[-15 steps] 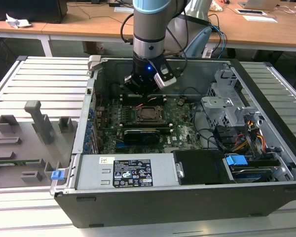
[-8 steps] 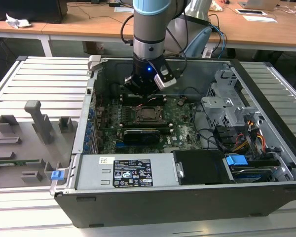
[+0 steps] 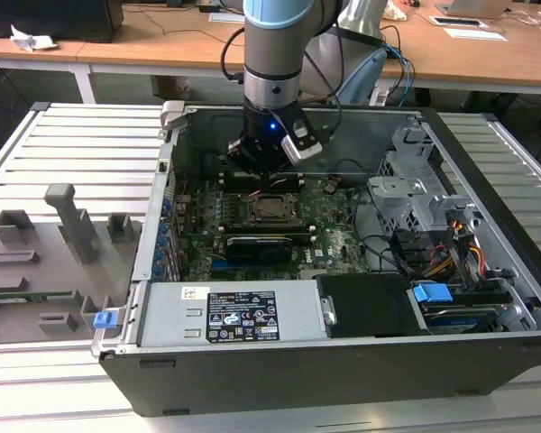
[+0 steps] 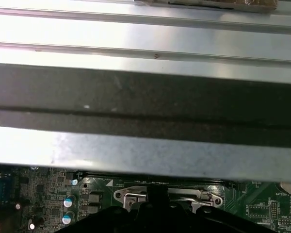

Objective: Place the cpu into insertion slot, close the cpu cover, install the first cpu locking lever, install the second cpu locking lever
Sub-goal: 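Install the first cpu locking lever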

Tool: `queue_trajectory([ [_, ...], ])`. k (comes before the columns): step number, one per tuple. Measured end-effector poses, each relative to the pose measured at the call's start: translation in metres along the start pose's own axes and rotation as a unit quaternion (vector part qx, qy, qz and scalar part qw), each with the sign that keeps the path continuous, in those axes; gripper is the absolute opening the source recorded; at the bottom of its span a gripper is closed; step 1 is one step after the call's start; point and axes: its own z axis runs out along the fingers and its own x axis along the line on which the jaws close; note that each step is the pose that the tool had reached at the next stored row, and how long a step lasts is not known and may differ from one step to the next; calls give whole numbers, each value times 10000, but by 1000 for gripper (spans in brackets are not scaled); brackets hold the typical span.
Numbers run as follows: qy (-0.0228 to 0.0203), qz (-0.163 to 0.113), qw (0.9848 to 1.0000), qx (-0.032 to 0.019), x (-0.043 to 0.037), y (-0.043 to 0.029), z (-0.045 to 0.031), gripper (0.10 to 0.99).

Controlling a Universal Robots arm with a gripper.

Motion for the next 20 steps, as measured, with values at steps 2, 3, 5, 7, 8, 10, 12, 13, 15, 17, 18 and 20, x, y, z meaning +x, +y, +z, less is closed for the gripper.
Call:
queue_trajectory([
  [2,0,0,10000,0,-21,11,1,106],
  [3,0,0,10000,0,-39,14,2,106],
  [5,0,0,10000,1,-71,23,2,106],
  [7,0,0,10000,1,-98,30,4,106],
  [8,1,0,10000,2,-107,31,5,106],
  [10,0,0,10000,1,-132,32,11,106],
  [12,0,0,10000,2,-151,32,15,106],
  [13,0,0,10000,3,-159,32,17,106],
  [15,0,0,10000,4,-170,33,21,106],
  [17,0,0,10000,5,-184,34,25,106],
  [18,0,0,10000,5,-189,34,27,106],
  [20,1,0,10000,6,-202,36,31,106],
])
